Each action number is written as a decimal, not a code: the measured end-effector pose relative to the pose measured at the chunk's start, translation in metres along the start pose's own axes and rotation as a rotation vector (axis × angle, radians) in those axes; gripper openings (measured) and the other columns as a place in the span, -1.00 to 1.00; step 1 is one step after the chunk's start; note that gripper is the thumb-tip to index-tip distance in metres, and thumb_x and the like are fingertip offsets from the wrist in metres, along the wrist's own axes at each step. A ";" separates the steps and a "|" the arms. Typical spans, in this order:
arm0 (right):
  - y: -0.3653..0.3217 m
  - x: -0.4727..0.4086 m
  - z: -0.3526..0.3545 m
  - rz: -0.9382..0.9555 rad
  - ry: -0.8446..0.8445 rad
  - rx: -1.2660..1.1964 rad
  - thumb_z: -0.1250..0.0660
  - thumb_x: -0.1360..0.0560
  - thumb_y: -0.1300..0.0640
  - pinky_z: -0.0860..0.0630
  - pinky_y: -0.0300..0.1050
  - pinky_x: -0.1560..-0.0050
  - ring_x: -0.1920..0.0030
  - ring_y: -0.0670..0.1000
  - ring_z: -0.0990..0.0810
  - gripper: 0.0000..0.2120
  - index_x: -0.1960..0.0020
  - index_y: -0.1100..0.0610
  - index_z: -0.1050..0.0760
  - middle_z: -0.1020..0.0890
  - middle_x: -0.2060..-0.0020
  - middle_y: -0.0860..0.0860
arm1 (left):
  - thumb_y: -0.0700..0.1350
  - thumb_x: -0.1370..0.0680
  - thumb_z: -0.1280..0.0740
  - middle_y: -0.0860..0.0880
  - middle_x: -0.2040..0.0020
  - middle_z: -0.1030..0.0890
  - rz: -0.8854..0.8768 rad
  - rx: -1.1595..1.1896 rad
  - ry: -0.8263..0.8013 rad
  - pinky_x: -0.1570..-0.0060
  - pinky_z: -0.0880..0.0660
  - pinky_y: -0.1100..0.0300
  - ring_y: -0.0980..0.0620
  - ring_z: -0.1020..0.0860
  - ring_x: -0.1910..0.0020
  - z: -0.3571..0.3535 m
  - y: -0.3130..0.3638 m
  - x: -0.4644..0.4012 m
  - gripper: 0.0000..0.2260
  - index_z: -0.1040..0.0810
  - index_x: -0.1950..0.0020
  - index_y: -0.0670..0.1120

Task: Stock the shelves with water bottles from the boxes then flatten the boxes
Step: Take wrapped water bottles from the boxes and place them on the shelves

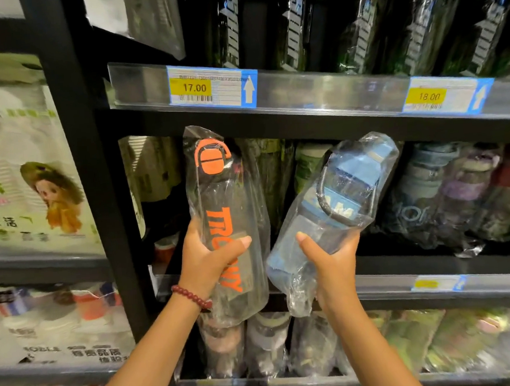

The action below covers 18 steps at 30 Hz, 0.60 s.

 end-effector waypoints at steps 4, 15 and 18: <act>-0.001 -0.007 0.010 0.009 -0.022 -0.001 -0.52 -0.17 0.01 -0.50 -0.20 -0.14 -0.14 -0.27 -0.54 -0.12 -0.40 -0.13 -0.19 -0.49 -0.21 -0.23 | 0.08 -0.02 -0.46 0.16 0.47 -0.50 -0.037 0.075 -0.010 0.55 -0.40 0.33 0.22 -0.45 0.53 -0.008 -0.004 -0.002 -0.47 -0.42 0.07 0.01; -0.005 -0.031 0.074 -0.083 0.204 -0.127 -0.30 -0.50 0.33 -0.52 -0.42 0.27 0.12 -0.29 -0.61 -0.46 -0.36 -0.06 -0.24 -0.54 -0.06 -0.15 | 0.03 -0.09 -0.46 0.12 0.48 -0.43 -0.046 0.392 0.126 0.52 -0.39 0.24 0.16 -0.39 0.57 -0.060 -0.019 -0.013 -0.56 -0.43 0.11 -0.02; -0.009 -0.035 0.087 -0.078 0.252 -0.165 -0.30 -0.51 0.30 -0.54 -0.38 0.23 0.08 -0.24 -0.62 -0.43 -0.44 0.00 -0.21 -0.56 -0.08 -0.12 | 0.04 -0.10 -0.48 0.02 0.45 -0.36 -0.008 0.462 0.174 0.43 -0.33 0.15 0.08 -0.35 0.54 -0.076 -0.022 -0.021 -0.57 -0.41 0.13 0.01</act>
Point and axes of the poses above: each hand's wrist, its own x-axis away from the middle knuckle, its own z-axis out of the back of the hand, y = z × x, the point moved 2 cm from there along -x, towards the middle knuckle
